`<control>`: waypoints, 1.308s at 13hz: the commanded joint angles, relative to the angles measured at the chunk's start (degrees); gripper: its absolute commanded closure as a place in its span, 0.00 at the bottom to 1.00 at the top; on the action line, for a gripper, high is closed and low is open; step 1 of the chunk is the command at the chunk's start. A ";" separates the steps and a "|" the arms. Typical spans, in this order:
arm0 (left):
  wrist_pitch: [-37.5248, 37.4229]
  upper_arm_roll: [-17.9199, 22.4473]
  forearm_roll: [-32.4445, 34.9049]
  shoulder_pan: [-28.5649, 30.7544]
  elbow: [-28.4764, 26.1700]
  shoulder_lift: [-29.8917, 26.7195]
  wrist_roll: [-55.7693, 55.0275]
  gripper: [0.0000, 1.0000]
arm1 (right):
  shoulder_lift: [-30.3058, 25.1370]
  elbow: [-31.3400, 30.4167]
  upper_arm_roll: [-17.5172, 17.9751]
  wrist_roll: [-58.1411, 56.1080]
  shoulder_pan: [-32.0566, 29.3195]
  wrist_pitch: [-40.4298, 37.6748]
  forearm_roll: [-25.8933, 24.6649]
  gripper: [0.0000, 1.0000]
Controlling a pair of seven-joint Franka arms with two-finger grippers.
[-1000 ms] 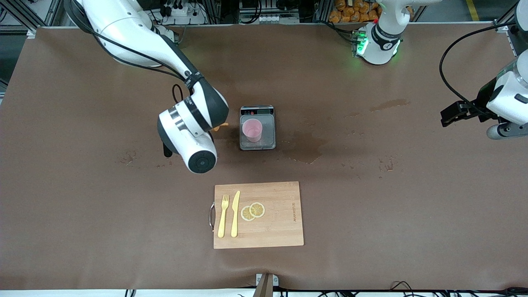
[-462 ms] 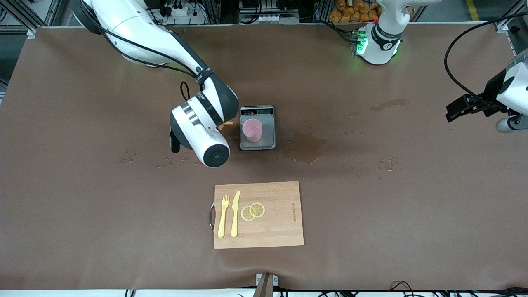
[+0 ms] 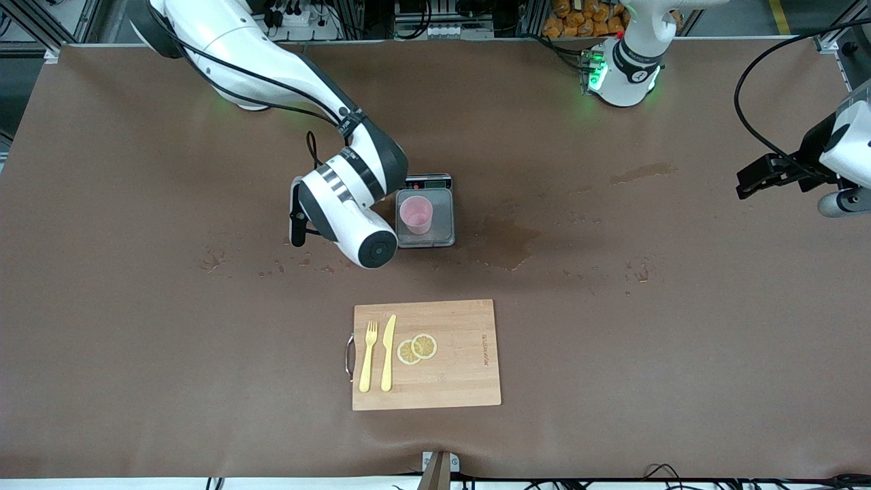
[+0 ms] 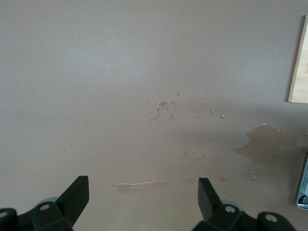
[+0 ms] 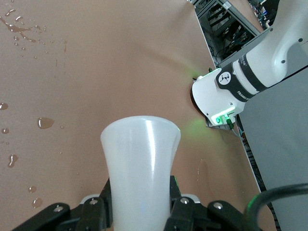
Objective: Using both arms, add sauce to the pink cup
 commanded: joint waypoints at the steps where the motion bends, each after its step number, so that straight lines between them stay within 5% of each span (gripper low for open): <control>1: -0.57 1.16 -1.03 -0.83 -0.80 -0.99 1.46 0.00 | 0.19 0.85 -0.49 0.83 1.27 -2.12 -2.08 0.55; 11: -0.31 0.81 -1.12 -0.21 -0.36 -0.46 2.16 0.00 | 0.45 0.76 -0.41 0.48 0.32 -2.12 -2.43 0.57; 17: -0.13 0.63 -0.94 -0.74 -0.44 0.24 2.07 0.00 | -1.56 1.73 0.30 -11.00 -8.46 -0.80 7.92 0.48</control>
